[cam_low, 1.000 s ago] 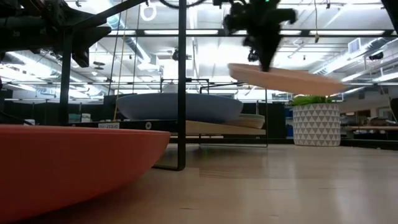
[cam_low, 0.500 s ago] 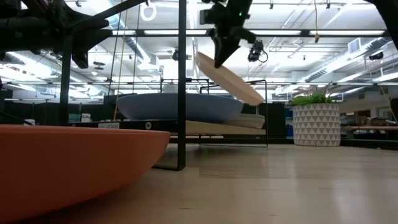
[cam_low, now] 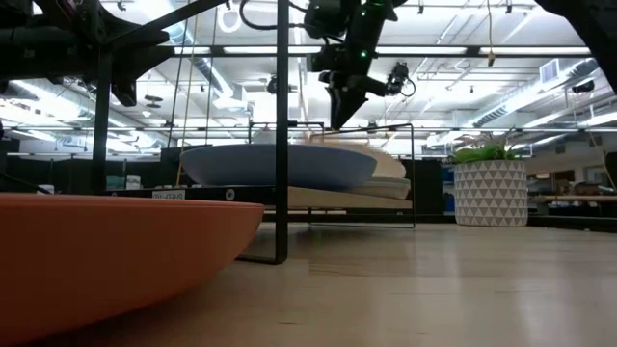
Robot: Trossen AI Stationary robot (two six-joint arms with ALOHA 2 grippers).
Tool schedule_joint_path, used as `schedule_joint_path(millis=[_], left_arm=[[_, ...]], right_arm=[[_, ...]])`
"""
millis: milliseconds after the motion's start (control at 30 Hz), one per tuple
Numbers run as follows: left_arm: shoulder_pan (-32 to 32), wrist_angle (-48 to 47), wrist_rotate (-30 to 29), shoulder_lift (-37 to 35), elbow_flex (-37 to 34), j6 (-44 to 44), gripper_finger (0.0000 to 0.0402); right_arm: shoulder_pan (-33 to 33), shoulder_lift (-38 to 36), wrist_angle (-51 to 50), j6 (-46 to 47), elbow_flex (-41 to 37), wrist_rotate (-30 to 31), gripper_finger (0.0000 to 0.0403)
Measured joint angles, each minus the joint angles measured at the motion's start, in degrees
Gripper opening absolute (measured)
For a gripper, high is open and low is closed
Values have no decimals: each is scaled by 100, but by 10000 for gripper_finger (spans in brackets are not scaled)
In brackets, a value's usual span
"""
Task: Place and stack plates onto a shelf
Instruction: Stack the light orange plate on top of the green plate on the shelf
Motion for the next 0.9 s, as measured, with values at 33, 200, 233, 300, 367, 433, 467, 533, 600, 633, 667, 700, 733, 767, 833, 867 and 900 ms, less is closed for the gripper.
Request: schedule_joint_path(millis=[33,200,233,300,367,433,467,533,600,633,667,700,733,767,833,867,900], left_arm=[[0,2,0,0,0,0,116],[0,-4,0,0,-2,0,116],[-2,-5,0,0,0,0,116],[-2,-5,0,0,0,-2,116],[0,-7,0,0,0,-2,116],[0,-32,0,0,0,-2,116],[0,-42,0,0,0,-2,116],[-2,-42,0,0,0,-2,116],[-1,-44,0,0,0,-3,116],[0,-44,0,0,0,-11,116],[-1,-46,0,0,0,-14,116],[0,-48,0,0,0,-18,116],[0,-48,0,0,0,-29,116],[0,-50,0,0,0,-35,116],[-1,-52,0,0,0,-45,116],[0,-62,1,0,0,-66,116],[-1,-90,2,0,0,-68,116]], right_arm=[[4,2,-14,1,0,0,85],[41,-2,0,259,0,15,109],[51,-2,-32,302,1,20,112],[99,-2,-126,395,1,43,114],[206,-2,-144,576,0,177,115],[338,-13,-249,810,2,326,115],[393,-15,-380,977,2,338,114],[477,-20,-670,1494,2,171,112],[580,-20,-978,2241,-52,88,108],[652,-24,-1089,2601,-134,162,105],[751,-24,-1239,2887,-237,333,100],[870,-24,-1399,3095,-339,538,95],[1019,-24,-1492,3242,-455,759,88],[1156,-26,-1490,3333,-578,988,81],[1394,-26,-1476,3446,-815,1238,67],[1478,-26,-1473,3500,-926,1315,61],[1551,-26,-1448,3565,-1019,1400,55]])
